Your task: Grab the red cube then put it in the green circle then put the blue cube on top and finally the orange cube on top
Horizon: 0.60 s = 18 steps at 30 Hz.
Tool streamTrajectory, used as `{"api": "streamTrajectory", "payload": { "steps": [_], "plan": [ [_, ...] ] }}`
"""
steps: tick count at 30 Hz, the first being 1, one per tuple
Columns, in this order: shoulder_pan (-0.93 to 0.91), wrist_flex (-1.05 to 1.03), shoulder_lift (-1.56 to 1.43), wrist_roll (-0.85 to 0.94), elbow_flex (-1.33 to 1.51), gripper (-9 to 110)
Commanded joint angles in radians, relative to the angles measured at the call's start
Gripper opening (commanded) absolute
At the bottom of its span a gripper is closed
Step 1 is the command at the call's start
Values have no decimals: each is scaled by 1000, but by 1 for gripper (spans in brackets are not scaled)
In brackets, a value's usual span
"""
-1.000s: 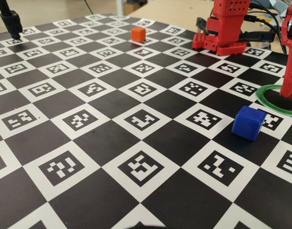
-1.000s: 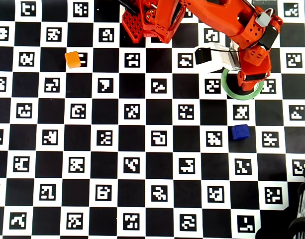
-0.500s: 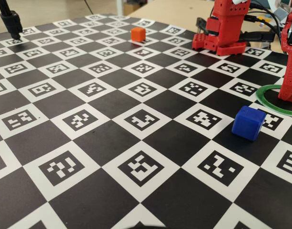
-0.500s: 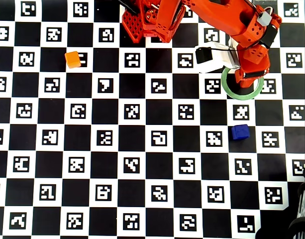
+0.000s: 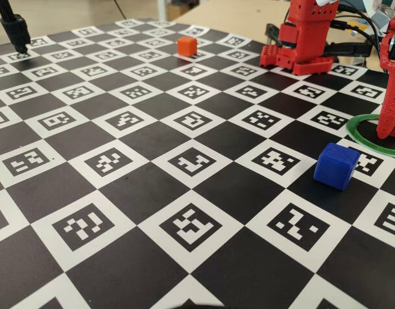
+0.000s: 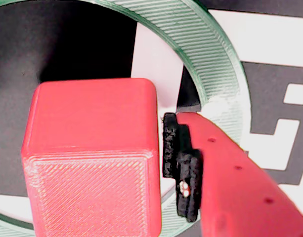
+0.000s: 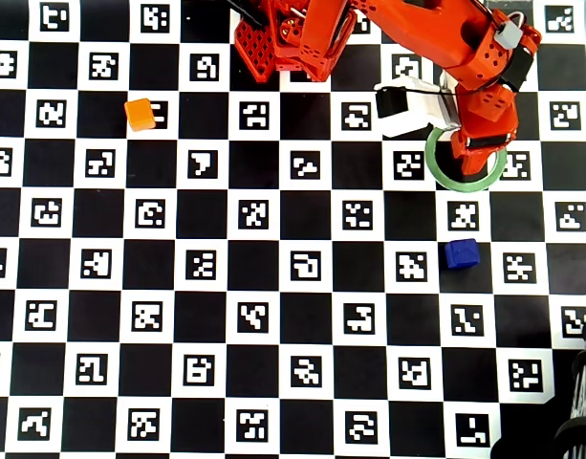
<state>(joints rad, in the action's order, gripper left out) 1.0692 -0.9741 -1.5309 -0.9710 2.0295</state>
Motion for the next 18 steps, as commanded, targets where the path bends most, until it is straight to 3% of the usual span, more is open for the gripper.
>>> {"api": "streamTrajectory", "payload": {
  "steps": [1, 11, 18],
  "plan": [
    [3, -23, -54, -6, -8, 35],
    [23, -97, -55, -31, -49, 50],
    [25, -106, -57, -25, -58, 51]
  ]
}}
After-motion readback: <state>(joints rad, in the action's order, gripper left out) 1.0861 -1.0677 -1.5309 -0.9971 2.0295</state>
